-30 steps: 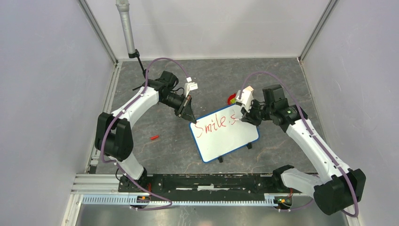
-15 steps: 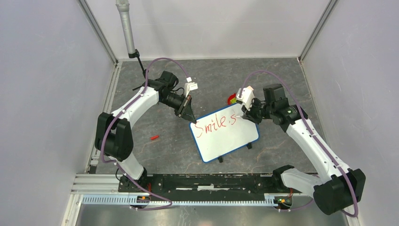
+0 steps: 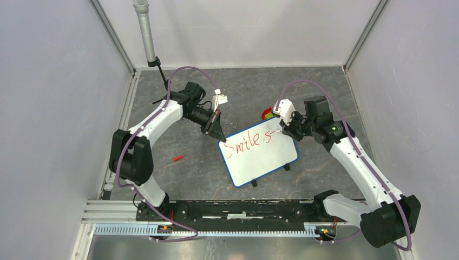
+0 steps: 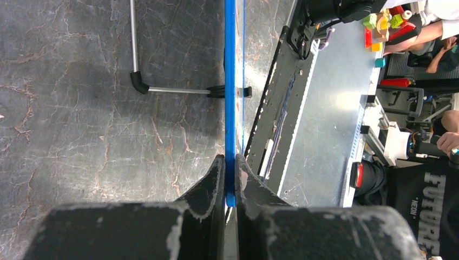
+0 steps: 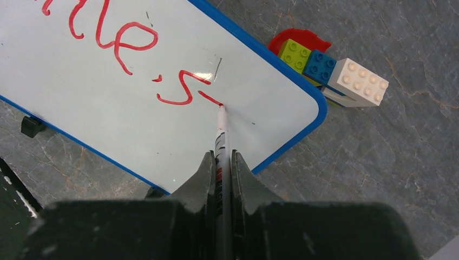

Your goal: Write a sentence on the whiteboard

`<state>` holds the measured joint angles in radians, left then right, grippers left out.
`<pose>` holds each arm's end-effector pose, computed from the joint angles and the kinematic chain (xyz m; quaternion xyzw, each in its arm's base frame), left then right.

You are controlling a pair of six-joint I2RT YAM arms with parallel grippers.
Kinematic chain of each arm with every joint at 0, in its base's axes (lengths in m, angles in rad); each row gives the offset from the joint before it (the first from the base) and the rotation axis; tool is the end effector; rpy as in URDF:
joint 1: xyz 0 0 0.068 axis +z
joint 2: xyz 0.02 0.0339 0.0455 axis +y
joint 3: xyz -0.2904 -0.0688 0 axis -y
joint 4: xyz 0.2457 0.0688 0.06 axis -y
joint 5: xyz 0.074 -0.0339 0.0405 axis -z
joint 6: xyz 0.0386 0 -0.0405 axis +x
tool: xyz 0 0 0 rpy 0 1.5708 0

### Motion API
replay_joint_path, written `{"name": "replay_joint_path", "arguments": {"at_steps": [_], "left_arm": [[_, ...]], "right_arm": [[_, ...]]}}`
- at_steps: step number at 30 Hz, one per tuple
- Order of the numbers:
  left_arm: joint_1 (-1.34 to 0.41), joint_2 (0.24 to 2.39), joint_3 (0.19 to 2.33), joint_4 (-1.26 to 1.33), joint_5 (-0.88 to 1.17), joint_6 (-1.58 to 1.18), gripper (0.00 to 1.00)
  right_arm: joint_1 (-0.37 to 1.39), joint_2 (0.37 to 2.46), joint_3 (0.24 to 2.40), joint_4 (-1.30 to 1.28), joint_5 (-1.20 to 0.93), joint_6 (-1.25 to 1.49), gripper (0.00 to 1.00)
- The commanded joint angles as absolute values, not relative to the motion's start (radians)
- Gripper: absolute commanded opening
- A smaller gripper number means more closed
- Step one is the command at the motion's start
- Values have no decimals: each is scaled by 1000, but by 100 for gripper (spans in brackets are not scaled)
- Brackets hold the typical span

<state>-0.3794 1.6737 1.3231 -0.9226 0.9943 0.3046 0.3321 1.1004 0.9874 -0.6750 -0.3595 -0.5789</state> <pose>0.2937 -0.1519 0.2835 0.3581 0.7952 -0.4762 0.1126 0.2007 0.0836 0.3262 -0.4613 0.7868 0.1178 0.3928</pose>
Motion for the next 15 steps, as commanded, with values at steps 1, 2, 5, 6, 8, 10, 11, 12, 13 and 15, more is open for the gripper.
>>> {"name": "replay_joint_path", "arguments": {"at_steps": [1, 2, 5, 6, 8, 10, 11, 12, 13, 15], "left_arm": [[-382, 1670, 1344, -928, 1008, 349, 2], [-383, 1669, 1344, -928, 1009, 350, 2], [-383, 1669, 1345, -928, 1009, 348, 2], [-383, 1670, 1348, -928, 1009, 349, 3], [-382, 1672, 1348, -928, 1011, 347, 2], [-383, 1673, 1347, -928, 1011, 347, 2], [-382, 1673, 1347, -928, 1011, 348, 2], [-382, 1672, 1347, -928, 1011, 348, 3], [-382, 1671, 1347, -928, 1011, 348, 3], [-383, 1671, 1348, -929, 1010, 350, 2]], "right_arm": [[325, 1086, 1017, -659, -352, -598, 0], [324, 1081, 1024, -663, -369, -598, 0], [324, 1075, 1053, -683, -436, -601, 0], [325, 1076, 1063, -690, -459, -603, 0], [325, 1080, 1071, -687, -474, -600, 0], [324, 1087, 1074, -676, -478, -594, 0], [325, 1091, 1074, -667, -471, -591, 0], [325, 1094, 1073, -655, -462, -587, 0], [325, 1099, 1072, -646, -446, -583, 0], [325, 1106, 1068, -627, -423, -575, 0]]}}
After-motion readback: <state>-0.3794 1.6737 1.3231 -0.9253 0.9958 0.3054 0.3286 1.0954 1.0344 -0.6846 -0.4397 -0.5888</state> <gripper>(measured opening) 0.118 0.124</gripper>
